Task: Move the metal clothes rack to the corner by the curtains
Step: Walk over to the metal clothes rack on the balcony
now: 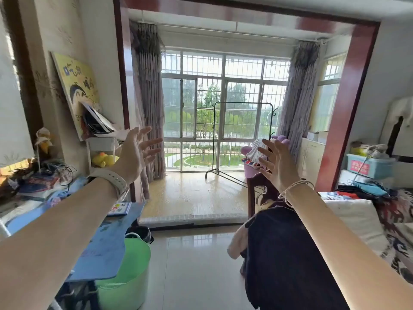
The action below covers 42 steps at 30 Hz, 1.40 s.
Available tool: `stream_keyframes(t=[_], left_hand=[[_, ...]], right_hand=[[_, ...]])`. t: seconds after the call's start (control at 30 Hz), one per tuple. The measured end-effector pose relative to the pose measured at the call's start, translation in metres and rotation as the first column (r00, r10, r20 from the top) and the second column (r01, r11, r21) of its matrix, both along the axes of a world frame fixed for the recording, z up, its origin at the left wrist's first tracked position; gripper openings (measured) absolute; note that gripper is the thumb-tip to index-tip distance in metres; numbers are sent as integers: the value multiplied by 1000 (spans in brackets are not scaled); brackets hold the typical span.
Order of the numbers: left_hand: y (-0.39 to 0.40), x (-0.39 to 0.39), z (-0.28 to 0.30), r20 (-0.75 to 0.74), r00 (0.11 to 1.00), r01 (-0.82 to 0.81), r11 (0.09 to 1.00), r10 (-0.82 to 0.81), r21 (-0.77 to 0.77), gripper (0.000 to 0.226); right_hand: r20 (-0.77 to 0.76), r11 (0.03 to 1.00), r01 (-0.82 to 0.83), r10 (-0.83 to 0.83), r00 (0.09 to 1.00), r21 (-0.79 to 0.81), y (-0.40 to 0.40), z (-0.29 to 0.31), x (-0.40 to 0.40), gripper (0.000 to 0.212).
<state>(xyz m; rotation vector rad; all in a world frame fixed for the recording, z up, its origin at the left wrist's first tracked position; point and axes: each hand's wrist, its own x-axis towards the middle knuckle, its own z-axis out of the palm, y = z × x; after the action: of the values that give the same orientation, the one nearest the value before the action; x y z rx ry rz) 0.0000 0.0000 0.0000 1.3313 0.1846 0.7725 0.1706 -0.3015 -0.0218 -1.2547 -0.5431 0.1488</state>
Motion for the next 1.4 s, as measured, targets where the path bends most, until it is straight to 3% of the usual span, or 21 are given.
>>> stream_keyframes(t=[0.13, 0.37, 0.6, 0.9, 1.07, 1.17, 1.23, 1.33, 1.4], left_hand=[[10, 28, 7, -25, 1000, -20, 1000, 20, -6, 49], [48, 96, 17, -11, 1000, -10, 1000, 11, 25, 48], [137, 204, 0, 11, 1000, -14, 1000, 14, 3, 50], [237, 407, 51, 185, 975, 127, 992, -125, -3, 40], [299, 541, 15, 146, 973, 186, 982, -181, -19, 51], [335, 631, -13, 99, 977, 190, 981, -187, -26, 55], [357, 697, -26, 84, 980, 181, 983, -178, -24, 56], [383, 799, -28, 49, 983, 177, 984, -175, -37, 57], [397, 865, -22, 25, 982, 190, 981, -189, -29, 55]], right_hand=[[-46, 1000, 4, -4, 999, -5, 13, 7, 27, 36], [-47, 998, 56, -57, 997, -24, 48, 16, 105, 48], [-60, 995, 98, -97, 994, 29, 135, 2, 218, 51], [15, 990, 105, -107, 994, 90, 266, 40, 373, 45], [-69, 975, 171, -162, 984, 142, 303, 6, 481, 54], [-102, 966, 189, -173, 980, 178, 322, -17, 560, 73], [-113, 957, 210, -190, 975, 201, 336, -24, 623, 64], [-142, 954, 232, -207, 968, 192, 358, -21, 727, 30], [-153, 951, 255, -230, 961, 173, 373, -18, 795, 35]])
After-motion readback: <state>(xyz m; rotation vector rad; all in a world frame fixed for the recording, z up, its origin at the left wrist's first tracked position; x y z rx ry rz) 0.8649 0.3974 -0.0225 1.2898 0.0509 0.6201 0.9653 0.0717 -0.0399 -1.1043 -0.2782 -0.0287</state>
